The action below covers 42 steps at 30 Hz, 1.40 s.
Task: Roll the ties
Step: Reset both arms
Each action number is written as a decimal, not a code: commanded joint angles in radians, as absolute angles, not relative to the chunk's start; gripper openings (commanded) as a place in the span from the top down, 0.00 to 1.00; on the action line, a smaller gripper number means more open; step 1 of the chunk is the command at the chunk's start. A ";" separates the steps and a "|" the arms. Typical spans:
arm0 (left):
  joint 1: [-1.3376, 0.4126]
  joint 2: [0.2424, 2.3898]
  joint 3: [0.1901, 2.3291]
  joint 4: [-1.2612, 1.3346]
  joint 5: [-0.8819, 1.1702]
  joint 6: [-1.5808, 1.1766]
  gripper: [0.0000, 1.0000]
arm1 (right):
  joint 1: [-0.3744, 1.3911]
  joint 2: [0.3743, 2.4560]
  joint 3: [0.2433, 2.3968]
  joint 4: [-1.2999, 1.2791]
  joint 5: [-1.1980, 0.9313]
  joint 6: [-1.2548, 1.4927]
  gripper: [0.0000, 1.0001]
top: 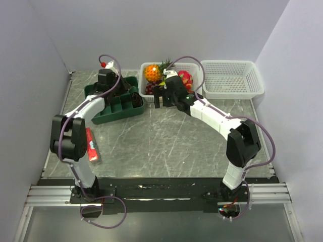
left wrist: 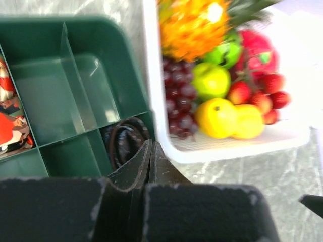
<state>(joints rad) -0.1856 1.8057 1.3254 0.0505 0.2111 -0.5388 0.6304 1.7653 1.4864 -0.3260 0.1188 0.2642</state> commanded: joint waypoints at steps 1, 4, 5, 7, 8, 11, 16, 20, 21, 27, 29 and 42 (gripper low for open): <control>-0.187 1.790 1.324 0.014 0.202 -0.537 0.99 | 0.623 1.674 1.465 -0.311 0.110 0.270 0.01; -0.192 1.783 1.272 0.063 0.218 -0.549 0.99 | 0.623 1.660 1.451 -0.324 0.113 0.265 0.01; -0.193 1.782 1.263 0.067 0.225 -0.554 0.99 | 0.623 1.655 1.447 -0.324 0.115 0.262 0.01; -0.195 1.779 1.247 0.055 0.242 -0.560 0.99 | 0.620 1.643 1.436 -0.324 0.121 0.259 0.01; -0.195 1.770 1.230 0.066 0.255 -0.563 0.99 | 0.621 1.640 1.434 -0.328 0.123 0.256 0.01; -0.196 1.642 1.094 0.107 0.287 -0.569 0.99 | 0.620 1.620 1.419 -0.342 0.130 0.245 0.01; -0.241 1.468 0.907 0.016 0.261 -0.552 0.99 | 0.617 1.588 1.381 -0.338 0.127 0.247 0.01; -0.252 1.379 0.821 -0.070 0.190 -0.586 0.99 | 0.611 1.588 1.365 -0.336 0.124 0.253 0.01; -0.252 1.361 0.809 -0.090 0.149 -0.587 0.99 | 0.614 1.588 1.365 -0.340 0.126 0.253 0.01; -0.252 1.273 0.759 -0.169 0.086 -0.574 0.99 | 0.611 1.591 1.359 -0.348 0.136 0.247 0.01; -0.252 1.296 0.762 -0.228 0.009 -0.575 0.99 | 0.612 1.591 1.358 -0.351 0.140 0.245 0.01; -0.219 1.679 0.994 -0.291 -0.193 -0.568 0.99 | 0.603 1.574 1.344 -0.360 0.135 0.244 0.01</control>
<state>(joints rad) -0.2401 1.5711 0.8692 -0.2573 -0.1040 -0.5766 0.6106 1.6428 1.3643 -0.3599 0.1158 0.2523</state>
